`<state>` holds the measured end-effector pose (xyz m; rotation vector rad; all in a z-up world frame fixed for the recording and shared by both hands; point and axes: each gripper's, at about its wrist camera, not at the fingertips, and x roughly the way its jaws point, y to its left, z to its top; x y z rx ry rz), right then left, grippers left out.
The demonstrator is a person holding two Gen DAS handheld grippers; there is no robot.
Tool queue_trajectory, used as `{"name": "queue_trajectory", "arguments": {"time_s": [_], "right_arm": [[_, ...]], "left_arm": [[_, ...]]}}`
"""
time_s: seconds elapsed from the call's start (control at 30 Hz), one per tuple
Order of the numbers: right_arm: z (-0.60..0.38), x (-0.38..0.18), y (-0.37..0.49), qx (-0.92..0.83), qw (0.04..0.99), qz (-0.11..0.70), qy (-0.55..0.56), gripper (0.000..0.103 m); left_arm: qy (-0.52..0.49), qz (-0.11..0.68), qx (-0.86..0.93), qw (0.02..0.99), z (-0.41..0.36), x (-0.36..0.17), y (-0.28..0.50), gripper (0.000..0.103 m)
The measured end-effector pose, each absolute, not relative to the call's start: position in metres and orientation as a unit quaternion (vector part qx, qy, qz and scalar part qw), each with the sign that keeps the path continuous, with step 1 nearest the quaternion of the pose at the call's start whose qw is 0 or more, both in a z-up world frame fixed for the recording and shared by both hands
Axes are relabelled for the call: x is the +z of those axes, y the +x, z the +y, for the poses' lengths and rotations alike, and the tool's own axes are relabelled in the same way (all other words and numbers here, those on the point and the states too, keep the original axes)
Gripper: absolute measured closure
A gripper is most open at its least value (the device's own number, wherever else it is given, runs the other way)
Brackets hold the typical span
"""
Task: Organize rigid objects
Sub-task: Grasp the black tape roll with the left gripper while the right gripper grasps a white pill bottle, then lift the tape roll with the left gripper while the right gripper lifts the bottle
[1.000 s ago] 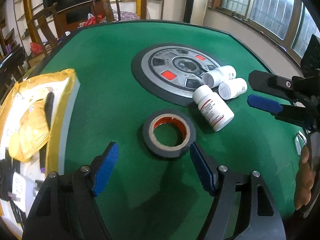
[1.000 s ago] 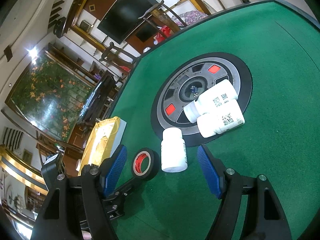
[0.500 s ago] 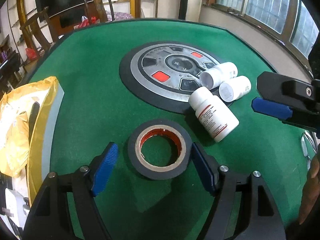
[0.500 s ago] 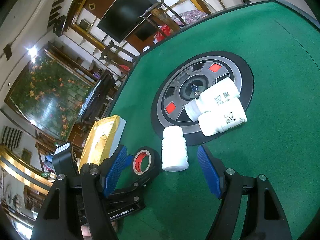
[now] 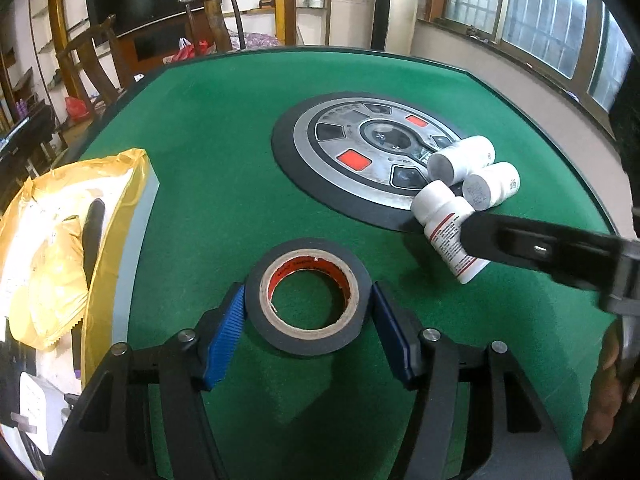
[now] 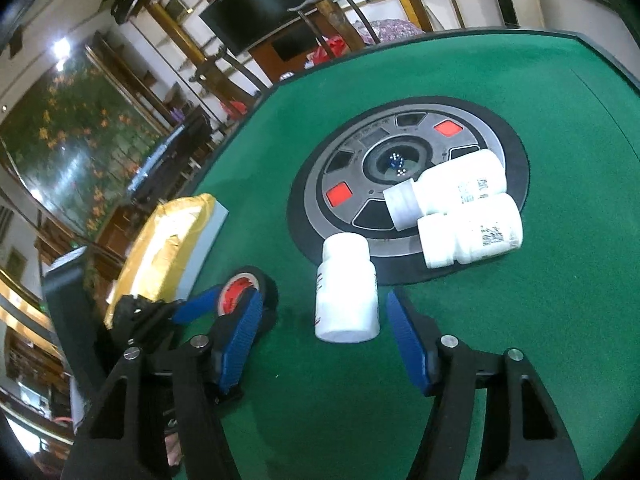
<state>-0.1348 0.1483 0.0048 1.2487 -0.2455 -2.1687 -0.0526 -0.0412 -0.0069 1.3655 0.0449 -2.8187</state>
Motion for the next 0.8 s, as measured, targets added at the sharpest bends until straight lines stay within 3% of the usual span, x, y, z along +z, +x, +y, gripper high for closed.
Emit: {"name": "queue_trajectory", "arguments": {"time_s": [0.07,0.13,0.17,0.33,0.8], "right_arm": [[0.139,0.005,-0.136,-0.825,0.300,-0.071,0.475,0.053],[0.126,0.004,-0.136,-0.832,0.286,-0.028,0.473,0.068],[0.122,0.003,-0.136,-0.834,0.284,-0.018,0.472,0.070],[0.117,0.004,-0.127,-0.841,0.283,0.021,0.461,0.070],[0.110,-0.004,-0.118,-0.836,0.294,0.024,0.463,0.072]], "left_arm": [[0.435,0.011,-0.901,0.006,-0.040,-0.007,-0.052,0.041],[0.435,0.016,-0.900,0.005,-0.041,-0.008,-0.053,0.041],[0.436,0.017,-0.900,0.004,-0.041,-0.008,-0.054,0.041],[0.434,0.015,-0.901,0.007,-0.040,-0.009,-0.053,0.041],[0.436,0.020,-0.900,0.008,-0.040,-0.010,-0.055,0.042]]}}
